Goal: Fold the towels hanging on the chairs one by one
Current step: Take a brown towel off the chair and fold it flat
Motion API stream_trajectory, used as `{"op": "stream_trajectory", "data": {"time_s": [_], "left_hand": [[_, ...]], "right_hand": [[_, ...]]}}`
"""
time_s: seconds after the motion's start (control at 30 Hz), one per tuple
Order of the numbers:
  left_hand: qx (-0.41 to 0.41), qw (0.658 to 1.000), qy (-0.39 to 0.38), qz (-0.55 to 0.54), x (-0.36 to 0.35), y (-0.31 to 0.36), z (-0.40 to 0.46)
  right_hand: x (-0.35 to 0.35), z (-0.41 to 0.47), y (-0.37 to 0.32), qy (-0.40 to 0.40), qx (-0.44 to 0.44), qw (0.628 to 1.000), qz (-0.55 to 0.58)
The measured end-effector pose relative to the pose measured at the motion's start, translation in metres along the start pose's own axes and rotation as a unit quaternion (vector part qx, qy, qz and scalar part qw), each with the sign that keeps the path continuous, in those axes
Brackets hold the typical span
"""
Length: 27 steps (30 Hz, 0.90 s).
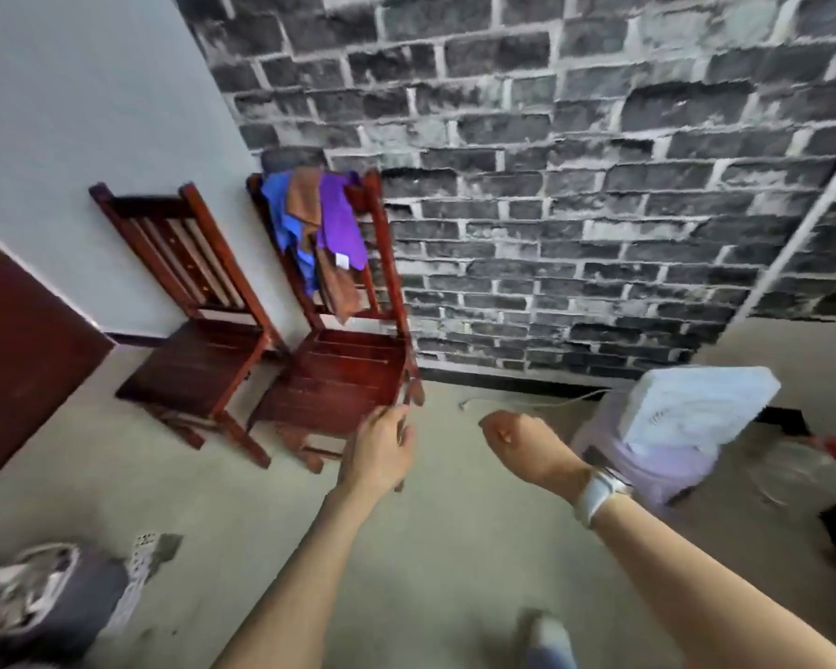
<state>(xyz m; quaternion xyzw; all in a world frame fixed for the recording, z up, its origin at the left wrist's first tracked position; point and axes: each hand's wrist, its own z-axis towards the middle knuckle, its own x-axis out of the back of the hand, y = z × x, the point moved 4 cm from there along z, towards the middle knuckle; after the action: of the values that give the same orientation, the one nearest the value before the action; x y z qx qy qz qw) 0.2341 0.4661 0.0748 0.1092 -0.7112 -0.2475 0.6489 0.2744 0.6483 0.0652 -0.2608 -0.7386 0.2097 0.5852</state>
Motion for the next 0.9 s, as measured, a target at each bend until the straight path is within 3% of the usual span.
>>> {"op": "stream_trajectory", "data": {"time_s": [0.17,0.3,0.6,0.9], "left_hand": [[0.066,0.996,0.047,-0.020,0.047,-0.075,0.043],[0.062,0.995,0.077,-0.023,0.080,-0.115,0.117],[0.059,0.992,0.102,-0.051,0.170,-0.161,0.326],[0.003,0.996,0.081,-0.023,0.192,-0.206,0.466]], "right_hand": [[-0.029,0.086,-0.076,-0.062,0.063,0.995,-0.039],[-0.034,0.173,-0.117,-0.075,0.098,0.992,-0.029],[0.000,0.396,-0.198,0.020,0.107,0.994,-0.003],[0.031,0.557,-0.244,0.147,0.085,0.985,-0.041]]}}
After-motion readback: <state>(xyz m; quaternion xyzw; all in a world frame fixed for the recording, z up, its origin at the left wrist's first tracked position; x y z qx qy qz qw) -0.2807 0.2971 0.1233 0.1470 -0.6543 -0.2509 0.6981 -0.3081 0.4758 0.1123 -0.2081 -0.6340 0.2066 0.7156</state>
